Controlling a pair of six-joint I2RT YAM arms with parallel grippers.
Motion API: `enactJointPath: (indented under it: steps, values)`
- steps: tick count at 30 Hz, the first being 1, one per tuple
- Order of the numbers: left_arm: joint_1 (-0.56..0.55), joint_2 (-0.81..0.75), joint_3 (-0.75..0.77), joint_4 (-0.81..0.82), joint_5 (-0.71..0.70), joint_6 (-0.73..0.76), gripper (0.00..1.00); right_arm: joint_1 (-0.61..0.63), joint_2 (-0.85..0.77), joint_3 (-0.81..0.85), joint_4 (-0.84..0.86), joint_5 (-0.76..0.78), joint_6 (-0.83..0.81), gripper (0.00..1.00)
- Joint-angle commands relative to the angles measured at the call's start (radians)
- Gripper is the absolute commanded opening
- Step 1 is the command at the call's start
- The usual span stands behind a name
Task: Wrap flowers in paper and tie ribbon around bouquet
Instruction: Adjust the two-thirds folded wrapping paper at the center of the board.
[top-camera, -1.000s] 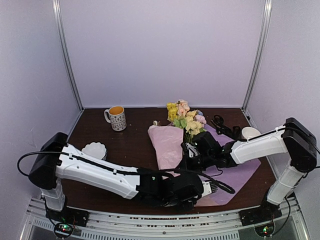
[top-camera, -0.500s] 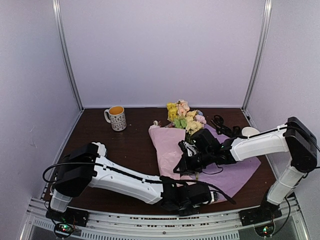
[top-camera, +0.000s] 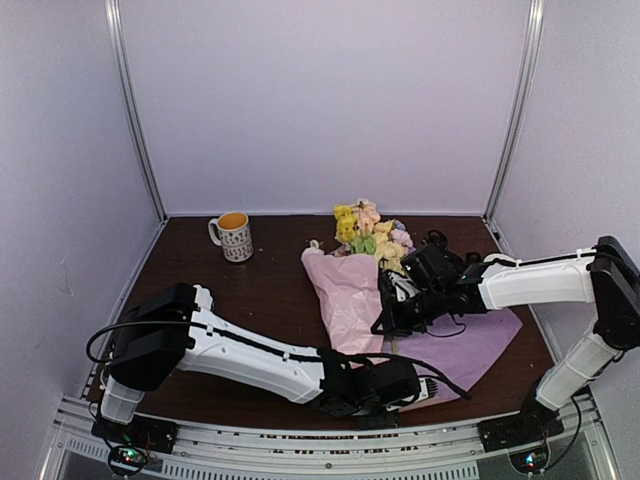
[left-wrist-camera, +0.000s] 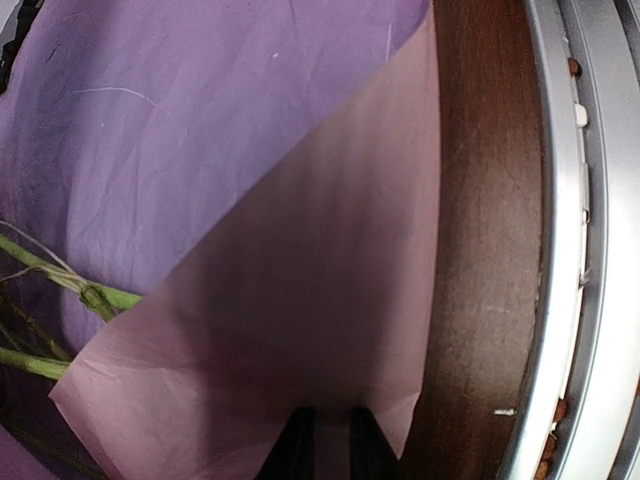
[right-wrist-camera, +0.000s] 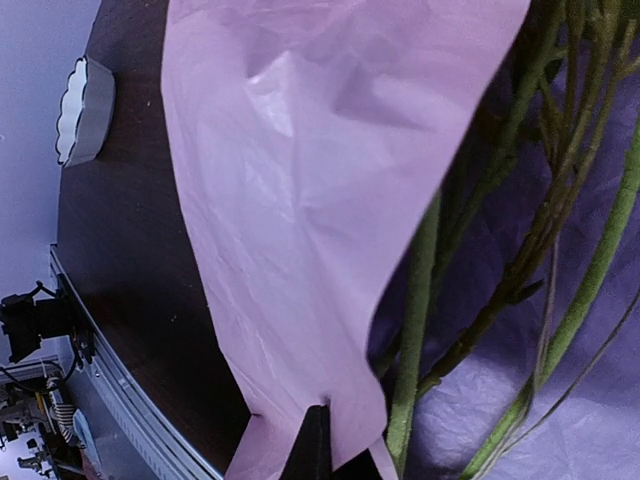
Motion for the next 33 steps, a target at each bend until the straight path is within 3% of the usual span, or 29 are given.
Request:
enactJointPath:
  steps: [1, 12, 20, 25, 33]
  values:
    - [0.009, 0.002, -0.035, -0.011, 0.032, 0.007, 0.17, -0.046, 0.003, -0.031, -0.054, 0.034, -0.068, 0.00]
    - [0.008, -0.026, -0.051, -0.006, 0.048, 0.020, 0.20, -0.088, 0.070, -0.052, -0.050, 0.023, -0.145, 0.00]
    - [0.009, -0.245, -0.149, 0.117, 0.107, 0.057, 0.34, -0.092, 0.117, -0.081, 0.011, 0.008, -0.150, 0.00]
    - [0.042, -0.327, -0.239, 0.168, 0.163, 0.044, 0.34, -0.092, 0.115, -0.073, 0.018, 0.000, -0.149, 0.00]
    - [0.106, -0.227, -0.183, 0.086, 0.156, -0.004, 0.31, -0.092, 0.088, -0.069, 0.017, -0.002, -0.137, 0.00]
